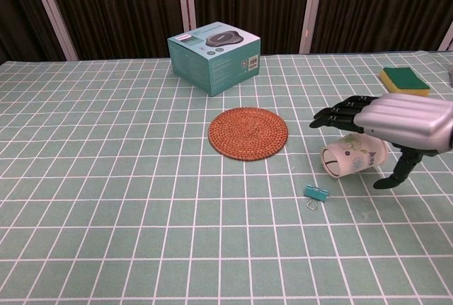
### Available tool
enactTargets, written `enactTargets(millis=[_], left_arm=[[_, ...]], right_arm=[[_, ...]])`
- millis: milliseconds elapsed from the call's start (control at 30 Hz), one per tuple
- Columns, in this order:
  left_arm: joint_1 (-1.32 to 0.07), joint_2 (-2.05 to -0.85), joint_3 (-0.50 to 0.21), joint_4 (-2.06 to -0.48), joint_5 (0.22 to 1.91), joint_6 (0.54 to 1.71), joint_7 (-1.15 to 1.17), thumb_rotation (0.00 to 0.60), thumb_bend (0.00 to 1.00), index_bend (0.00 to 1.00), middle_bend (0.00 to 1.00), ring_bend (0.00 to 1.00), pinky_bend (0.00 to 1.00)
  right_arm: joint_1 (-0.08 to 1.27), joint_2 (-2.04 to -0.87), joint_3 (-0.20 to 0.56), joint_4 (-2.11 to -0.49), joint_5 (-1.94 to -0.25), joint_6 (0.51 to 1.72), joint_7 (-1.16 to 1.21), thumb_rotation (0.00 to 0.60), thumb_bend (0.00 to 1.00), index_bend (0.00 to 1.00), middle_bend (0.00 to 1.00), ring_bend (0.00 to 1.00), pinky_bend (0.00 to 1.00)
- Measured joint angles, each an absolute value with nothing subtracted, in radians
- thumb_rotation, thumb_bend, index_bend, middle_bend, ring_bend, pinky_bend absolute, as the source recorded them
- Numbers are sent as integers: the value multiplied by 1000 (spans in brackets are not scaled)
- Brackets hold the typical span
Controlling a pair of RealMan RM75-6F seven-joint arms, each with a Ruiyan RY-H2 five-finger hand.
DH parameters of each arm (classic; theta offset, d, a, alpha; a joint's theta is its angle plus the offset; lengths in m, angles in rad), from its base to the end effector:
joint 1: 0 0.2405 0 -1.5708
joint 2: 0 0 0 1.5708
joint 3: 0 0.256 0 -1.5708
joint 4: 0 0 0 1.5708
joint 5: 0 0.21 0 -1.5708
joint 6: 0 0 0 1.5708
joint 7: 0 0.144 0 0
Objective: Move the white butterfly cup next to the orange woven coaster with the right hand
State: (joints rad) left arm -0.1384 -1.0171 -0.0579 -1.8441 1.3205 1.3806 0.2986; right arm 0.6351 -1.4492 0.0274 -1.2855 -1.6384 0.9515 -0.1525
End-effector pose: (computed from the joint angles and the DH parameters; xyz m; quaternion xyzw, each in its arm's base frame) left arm -0.2889 0.1922 0.1639 -0.6161 -0.3925 -0.2941 0.6164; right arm -0.2179 -0.3155 0.0021 0.8475 -0.2189 0.3032 0.3766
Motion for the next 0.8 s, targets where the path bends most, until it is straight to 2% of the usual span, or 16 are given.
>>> enactTargets(millis=[233,400,800], left_arm=[[-136,-1014,-53,-1849,1328,1385,296,600,0,0,0,0,0],[-134,-1012,-50,-1849,1337,1392,294,600,0,0,0,0,0],[-142,-1016,-56,-1837,1312,1378,293,600,0,0,0,0,0]], right_arm=[[603,-1365,18,-1447,-1624,977,-414,600,47,0,0,0,0],[599,-1350,12,-1506,-1622,970,-623,600,54,0,0,0,0],[620,-1465,17,-1465,-1574,900,-1049,600,73,0,0,0,49]])
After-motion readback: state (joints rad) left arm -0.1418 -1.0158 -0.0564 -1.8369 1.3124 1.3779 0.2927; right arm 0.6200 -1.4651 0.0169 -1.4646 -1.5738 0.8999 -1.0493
